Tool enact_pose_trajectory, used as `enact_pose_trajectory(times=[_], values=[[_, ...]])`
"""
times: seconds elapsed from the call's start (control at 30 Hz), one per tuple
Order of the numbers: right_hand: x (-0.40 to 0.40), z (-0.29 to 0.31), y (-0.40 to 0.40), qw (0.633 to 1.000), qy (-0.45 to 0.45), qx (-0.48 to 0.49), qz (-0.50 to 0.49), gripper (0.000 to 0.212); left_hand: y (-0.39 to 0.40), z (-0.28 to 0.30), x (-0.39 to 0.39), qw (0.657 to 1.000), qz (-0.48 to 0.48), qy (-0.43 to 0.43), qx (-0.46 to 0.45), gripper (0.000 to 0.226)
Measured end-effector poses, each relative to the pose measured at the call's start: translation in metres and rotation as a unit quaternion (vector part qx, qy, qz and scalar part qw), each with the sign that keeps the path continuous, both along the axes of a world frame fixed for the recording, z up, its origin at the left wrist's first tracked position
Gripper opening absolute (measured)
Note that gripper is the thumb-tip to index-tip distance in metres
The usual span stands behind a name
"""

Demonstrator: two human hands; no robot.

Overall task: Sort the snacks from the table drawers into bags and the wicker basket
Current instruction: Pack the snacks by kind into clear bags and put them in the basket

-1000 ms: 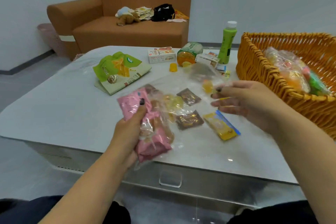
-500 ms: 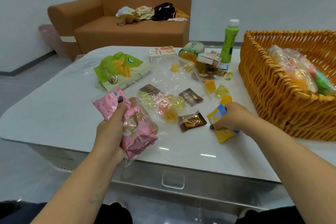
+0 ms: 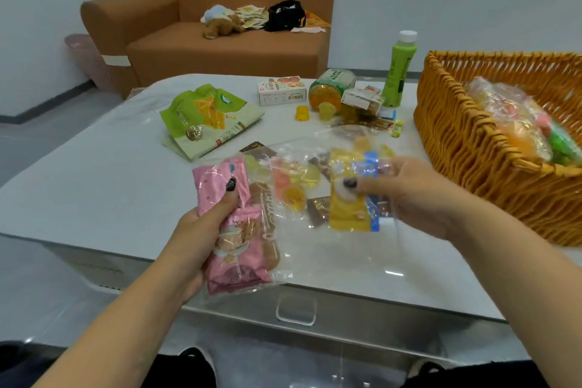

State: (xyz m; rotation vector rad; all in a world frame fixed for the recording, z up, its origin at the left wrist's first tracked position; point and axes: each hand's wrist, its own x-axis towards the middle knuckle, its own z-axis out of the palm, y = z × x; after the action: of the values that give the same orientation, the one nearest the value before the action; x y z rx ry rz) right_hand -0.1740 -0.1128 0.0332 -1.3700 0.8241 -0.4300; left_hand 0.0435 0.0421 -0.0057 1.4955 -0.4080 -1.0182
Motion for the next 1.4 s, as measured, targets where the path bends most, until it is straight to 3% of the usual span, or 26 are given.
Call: enact_pose_trajectory(times=[0.17, 0.37, 0.47, 0.73, 0.93, 1.03, 1.13, 1.23, 1.33, 1.4], values=[[0.017, -0.03, 0.015, 0.99, -0.003, 0.1, 0.098, 0.017, 0.004, -0.005, -0.004, 0.999, -0.045, 0.011, 0.026, 0.042], [0.029, -0.047, 0.03, 0.977, 0.166, -0.024, 0.132, 0.019, 0.007, -0.015, 0.001, 0.997, -0.053, -0.011, 0.054, 0.043], [0.038, -0.053, 0.031, 0.972, 0.204, -0.012, 0.117, 0.024, 0.008, -0.017, 0.006, 0.996, -0.052, -0.004, 0.067, 0.043], [0.076, -0.059, 0.037, 0.975, 0.151, 0.102, 0.123, 0.027, 0.007, -0.017, 0.037, 0.996, -0.018, -0.012, 0.091, 0.04], [0.107, -0.061, 0.034, 0.979, 0.154, 0.063, 0.119, 0.019, 0.002, -0.013, 0.062, 0.992, 0.014, -0.07, 0.108, 0.032], [0.116, -0.052, 0.028, 0.975, 0.178, -0.025, 0.129, 0.011, 0.003, -0.01, 0.074, 0.987, 0.015, -0.107, 0.12, 0.032], [0.114, -0.037, 0.01, 0.97, 0.186, -0.148, 0.057, 0.009, 0.003, -0.013, 0.087, 0.969, 0.015, -0.207, 0.137, 0.037], [0.106, -0.029, -0.012, 0.929, 0.231, -0.288, -0.02, 0.01, 0.0, -0.014, 0.102, 0.945, 0.017, -0.288, 0.153, 0.052], [0.095, -0.03, -0.025, 0.902, 0.263, -0.337, -0.06, 0.009, -0.005, -0.014, 0.12, 0.929, 0.03, -0.325, 0.174, 0.078], [0.09, -0.035, -0.034, 0.886, 0.287, -0.356, -0.079, 0.015, -0.008, -0.014, 0.125, 0.919, 0.045, -0.347, 0.181, 0.079]])
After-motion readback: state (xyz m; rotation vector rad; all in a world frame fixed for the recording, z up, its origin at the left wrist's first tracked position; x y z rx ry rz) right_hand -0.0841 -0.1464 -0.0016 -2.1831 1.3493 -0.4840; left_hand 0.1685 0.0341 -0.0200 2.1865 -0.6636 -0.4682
